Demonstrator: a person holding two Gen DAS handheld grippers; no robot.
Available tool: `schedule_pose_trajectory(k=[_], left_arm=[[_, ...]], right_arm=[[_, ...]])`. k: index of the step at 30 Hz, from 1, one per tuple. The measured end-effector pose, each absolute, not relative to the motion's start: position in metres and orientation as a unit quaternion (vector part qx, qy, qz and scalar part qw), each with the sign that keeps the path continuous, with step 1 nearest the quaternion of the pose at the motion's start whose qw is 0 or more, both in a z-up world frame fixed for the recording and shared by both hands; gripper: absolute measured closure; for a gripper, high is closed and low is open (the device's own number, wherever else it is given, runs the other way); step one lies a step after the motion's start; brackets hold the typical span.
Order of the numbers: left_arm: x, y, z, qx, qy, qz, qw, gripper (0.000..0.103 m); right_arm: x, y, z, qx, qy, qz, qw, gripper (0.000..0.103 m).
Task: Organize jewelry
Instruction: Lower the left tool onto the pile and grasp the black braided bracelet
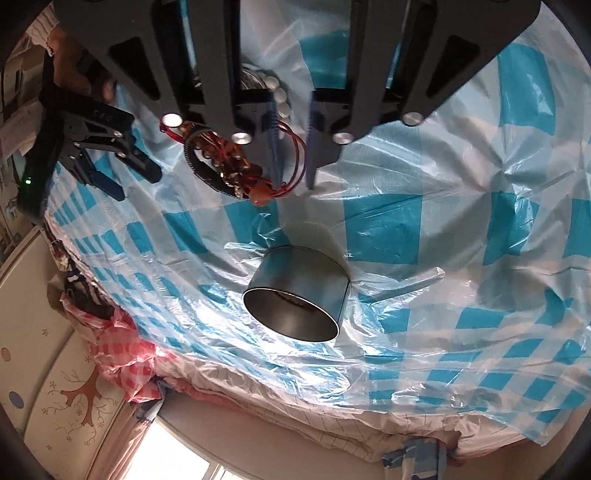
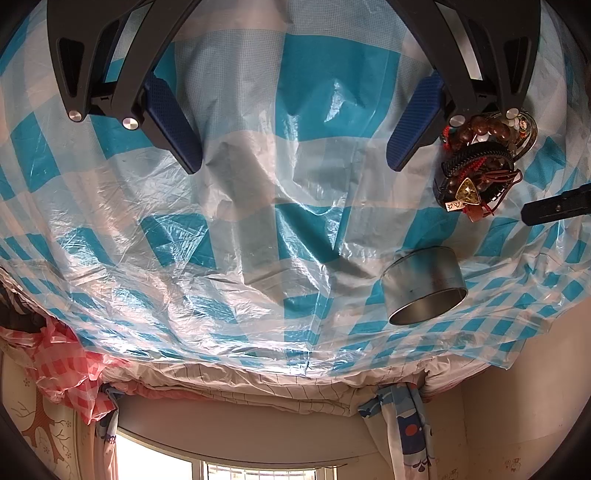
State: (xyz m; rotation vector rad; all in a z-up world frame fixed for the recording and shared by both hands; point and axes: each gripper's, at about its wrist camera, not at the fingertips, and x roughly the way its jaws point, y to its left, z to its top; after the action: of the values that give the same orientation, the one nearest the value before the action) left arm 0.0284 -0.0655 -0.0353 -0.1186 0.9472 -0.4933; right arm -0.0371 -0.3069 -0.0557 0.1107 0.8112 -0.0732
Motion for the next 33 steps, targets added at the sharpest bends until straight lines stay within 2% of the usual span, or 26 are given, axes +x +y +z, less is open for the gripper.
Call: schedule_pose_trajectory(k=[1,5,7,9,20,24,28,33], left_arm=[[0.032,-0.069,-0.038,-0.051,0.453,-0.231,0.859,0.060],[0.039,-0.077,-0.048,-0.046,0.466,-0.240,0.850,0.059],[0.038,-0.081,-0.052,-0.039,0.479,-0.260,0.838,0.095],[0.036,-0.079,-0.050,-0.042,0.476,-0.258,0.839,0.100],[0.032,-0.018,-0.015,-0.248,0.385,-0.318,0.830,0.100],[0.033,-0.012,-0.014,-0.253,0.386,-0.294,0.837,0.100],[0.036,-0.007,-0.015,-0.252,0.391,-0.278,0.840,0.100],[0.040,-0.007,-0.018,-0.244,0.399,-0.272,0.841,0.100]], right_arm=[[-0.037,-0.307,-0.056,0.054,0.394,-0.035,0.917,0.007],[-0.036,-0.306,-0.056,0.056,0.395,-0.034,0.916,0.007],[-0.036,-0.306,-0.056,0.056,0.395,-0.034,0.916,0.007],[-0.036,-0.306,-0.056,0.056,0.395,-0.034,0.916,0.007],[-0.035,-0.306,-0.056,0.058,0.395,-0.033,0.916,0.007],[-0.042,-0.308,-0.048,0.080,0.372,-0.020,0.924,0.007],[-0.053,-0.294,-0.026,0.105,0.330,0.072,0.935,0.007],[-0.047,-0.251,-0.024,0.042,0.362,0.153,0.919,0.007]])
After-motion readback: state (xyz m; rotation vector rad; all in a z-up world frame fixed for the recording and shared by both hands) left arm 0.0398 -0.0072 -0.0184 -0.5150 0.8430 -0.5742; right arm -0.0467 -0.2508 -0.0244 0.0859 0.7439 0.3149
